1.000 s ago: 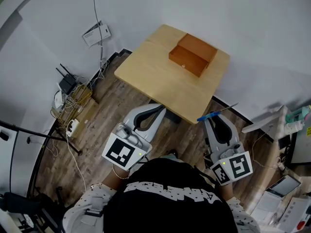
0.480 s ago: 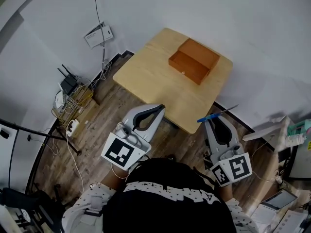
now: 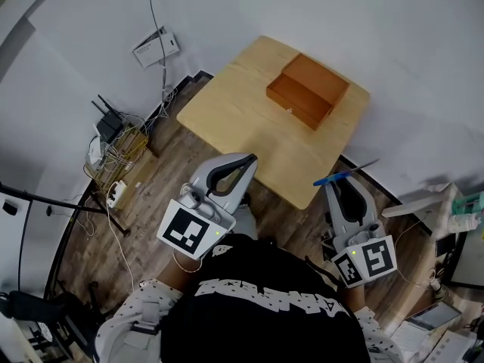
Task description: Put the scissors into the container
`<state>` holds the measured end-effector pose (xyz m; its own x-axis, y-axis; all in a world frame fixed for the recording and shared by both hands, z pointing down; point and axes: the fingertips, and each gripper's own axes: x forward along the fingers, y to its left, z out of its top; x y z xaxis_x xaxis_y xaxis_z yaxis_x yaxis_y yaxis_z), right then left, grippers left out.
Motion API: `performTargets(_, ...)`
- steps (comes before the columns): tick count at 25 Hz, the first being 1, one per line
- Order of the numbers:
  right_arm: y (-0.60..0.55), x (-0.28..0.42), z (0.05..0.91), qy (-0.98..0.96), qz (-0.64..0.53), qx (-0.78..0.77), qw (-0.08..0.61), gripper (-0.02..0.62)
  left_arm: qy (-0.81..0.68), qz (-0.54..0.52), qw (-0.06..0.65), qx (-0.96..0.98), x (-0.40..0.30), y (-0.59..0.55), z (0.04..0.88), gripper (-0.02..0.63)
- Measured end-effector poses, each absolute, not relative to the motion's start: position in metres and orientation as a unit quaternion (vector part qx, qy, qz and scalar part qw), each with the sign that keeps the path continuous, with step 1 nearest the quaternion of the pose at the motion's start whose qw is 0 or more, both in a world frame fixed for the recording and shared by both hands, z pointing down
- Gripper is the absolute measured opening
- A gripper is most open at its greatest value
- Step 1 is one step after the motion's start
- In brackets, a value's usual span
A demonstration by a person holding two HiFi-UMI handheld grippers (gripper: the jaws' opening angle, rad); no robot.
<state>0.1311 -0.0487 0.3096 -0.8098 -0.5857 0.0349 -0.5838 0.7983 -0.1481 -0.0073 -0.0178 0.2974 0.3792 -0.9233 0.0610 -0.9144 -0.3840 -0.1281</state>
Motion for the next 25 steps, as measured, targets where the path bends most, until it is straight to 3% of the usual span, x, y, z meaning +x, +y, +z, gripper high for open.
performTargets(25, -0.177, 0.072, 0.315, 0.918, -0.07, -0.389, -0.017, 0.101, 0.488, -0.06, 0.043, -0.87, -0.07, -0.169, 0.294, 0.002)
